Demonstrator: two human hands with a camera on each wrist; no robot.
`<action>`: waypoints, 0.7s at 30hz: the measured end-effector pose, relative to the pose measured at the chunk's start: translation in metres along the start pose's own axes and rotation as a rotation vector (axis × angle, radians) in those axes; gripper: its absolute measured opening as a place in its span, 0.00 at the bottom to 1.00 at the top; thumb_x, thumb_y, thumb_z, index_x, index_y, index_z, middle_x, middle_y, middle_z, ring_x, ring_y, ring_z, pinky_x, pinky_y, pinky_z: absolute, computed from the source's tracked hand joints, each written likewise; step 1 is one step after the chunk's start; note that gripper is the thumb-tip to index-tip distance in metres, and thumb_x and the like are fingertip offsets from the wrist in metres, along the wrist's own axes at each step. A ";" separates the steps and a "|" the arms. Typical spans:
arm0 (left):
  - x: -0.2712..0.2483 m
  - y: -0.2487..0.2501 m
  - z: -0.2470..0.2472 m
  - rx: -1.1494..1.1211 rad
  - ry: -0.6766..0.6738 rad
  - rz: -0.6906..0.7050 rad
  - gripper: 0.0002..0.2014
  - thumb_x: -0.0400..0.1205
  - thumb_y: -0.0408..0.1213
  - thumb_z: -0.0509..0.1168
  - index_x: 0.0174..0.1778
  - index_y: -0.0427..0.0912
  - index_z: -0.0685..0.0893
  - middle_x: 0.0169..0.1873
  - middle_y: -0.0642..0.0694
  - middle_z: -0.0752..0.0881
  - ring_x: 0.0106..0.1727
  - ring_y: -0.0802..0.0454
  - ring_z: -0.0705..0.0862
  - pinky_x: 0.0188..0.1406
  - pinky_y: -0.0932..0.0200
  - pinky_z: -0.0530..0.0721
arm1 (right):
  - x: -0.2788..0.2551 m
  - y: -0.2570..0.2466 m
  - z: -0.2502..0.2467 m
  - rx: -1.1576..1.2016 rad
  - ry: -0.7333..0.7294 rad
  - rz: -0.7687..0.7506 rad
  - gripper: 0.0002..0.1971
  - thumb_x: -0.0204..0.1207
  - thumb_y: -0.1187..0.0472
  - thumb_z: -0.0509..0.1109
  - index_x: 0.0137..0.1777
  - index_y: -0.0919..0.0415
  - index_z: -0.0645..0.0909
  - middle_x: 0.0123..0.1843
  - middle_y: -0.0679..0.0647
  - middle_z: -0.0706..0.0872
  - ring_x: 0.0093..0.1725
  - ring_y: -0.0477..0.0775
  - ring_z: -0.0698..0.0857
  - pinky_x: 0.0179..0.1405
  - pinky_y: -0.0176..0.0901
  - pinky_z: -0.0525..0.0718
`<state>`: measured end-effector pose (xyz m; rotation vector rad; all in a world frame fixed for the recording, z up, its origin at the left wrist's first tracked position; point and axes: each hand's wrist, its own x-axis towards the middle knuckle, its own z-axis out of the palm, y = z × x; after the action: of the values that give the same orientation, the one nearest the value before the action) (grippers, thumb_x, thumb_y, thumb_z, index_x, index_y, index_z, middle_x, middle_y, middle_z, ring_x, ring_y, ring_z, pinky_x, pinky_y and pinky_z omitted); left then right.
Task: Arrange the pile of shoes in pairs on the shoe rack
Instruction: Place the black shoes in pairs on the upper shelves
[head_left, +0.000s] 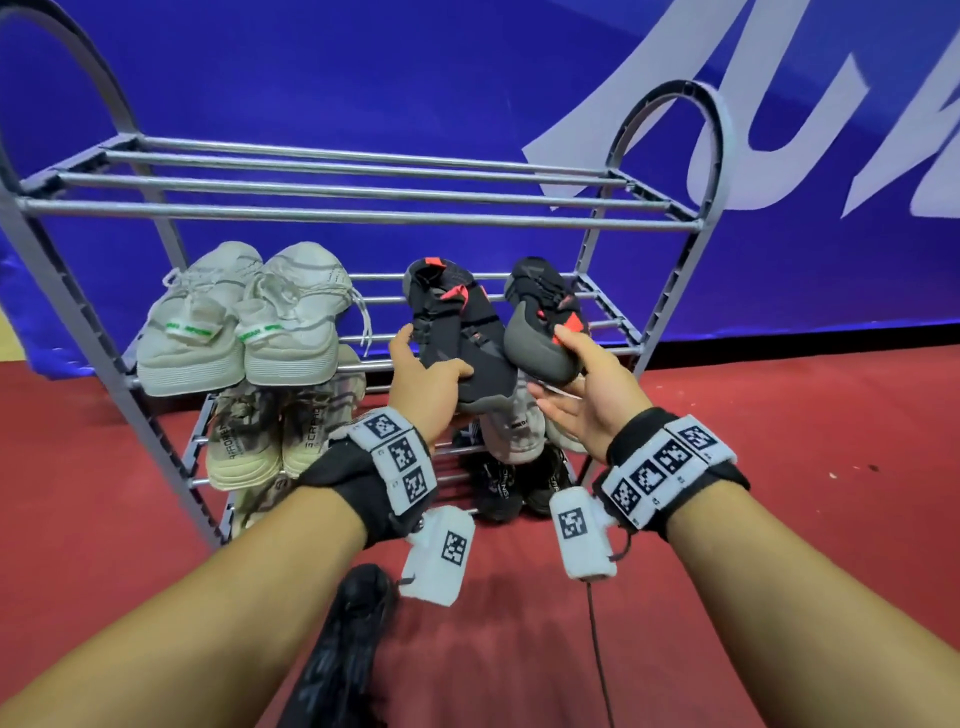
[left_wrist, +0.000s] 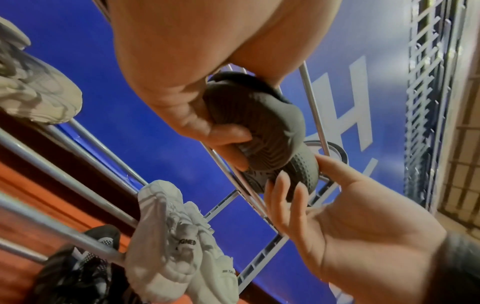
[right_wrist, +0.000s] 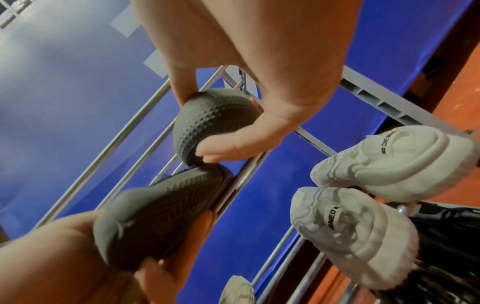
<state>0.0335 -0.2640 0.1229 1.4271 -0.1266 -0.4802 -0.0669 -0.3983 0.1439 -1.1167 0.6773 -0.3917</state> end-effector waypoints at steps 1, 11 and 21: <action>-0.002 -0.002 -0.001 0.007 0.006 -0.002 0.42 0.73 0.32 0.73 0.78 0.57 0.57 0.61 0.37 0.82 0.45 0.36 0.89 0.36 0.44 0.91 | -0.001 -0.001 0.000 0.011 -0.010 -0.013 0.22 0.78 0.48 0.74 0.68 0.56 0.79 0.52 0.58 0.91 0.37 0.53 0.93 0.31 0.37 0.88; 0.013 -0.003 -0.001 -0.031 -0.041 0.014 0.32 0.82 0.28 0.69 0.77 0.53 0.64 0.58 0.41 0.87 0.34 0.51 0.91 0.20 0.62 0.81 | 0.014 0.001 -0.016 -0.023 0.218 -0.125 0.13 0.78 0.53 0.75 0.59 0.56 0.81 0.43 0.52 0.87 0.27 0.47 0.86 0.29 0.37 0.86; 0.022 -0.007 0.046 -0.017 -0.055 0.094 0.42 0.79 0.38 0.72 0.86 0.53 0.58 0.60 0.40 0.89 0.47 0.37 0.92 0.25 0.61 0.81 | 0.023 -0.008 -0.027 0.085 0.190 -0.227 0.09 0.80 0.64 0.71 0.57 0.53 0.86 0.55 0.56 0.91 0.49 0.55 0.91 0.34 0.40 0.88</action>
<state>0.0352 -0.3149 0.1189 1.3857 -0.2321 -0.4422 -0.0682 -0.4338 0.1370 -1.0865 0.6950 -0.7213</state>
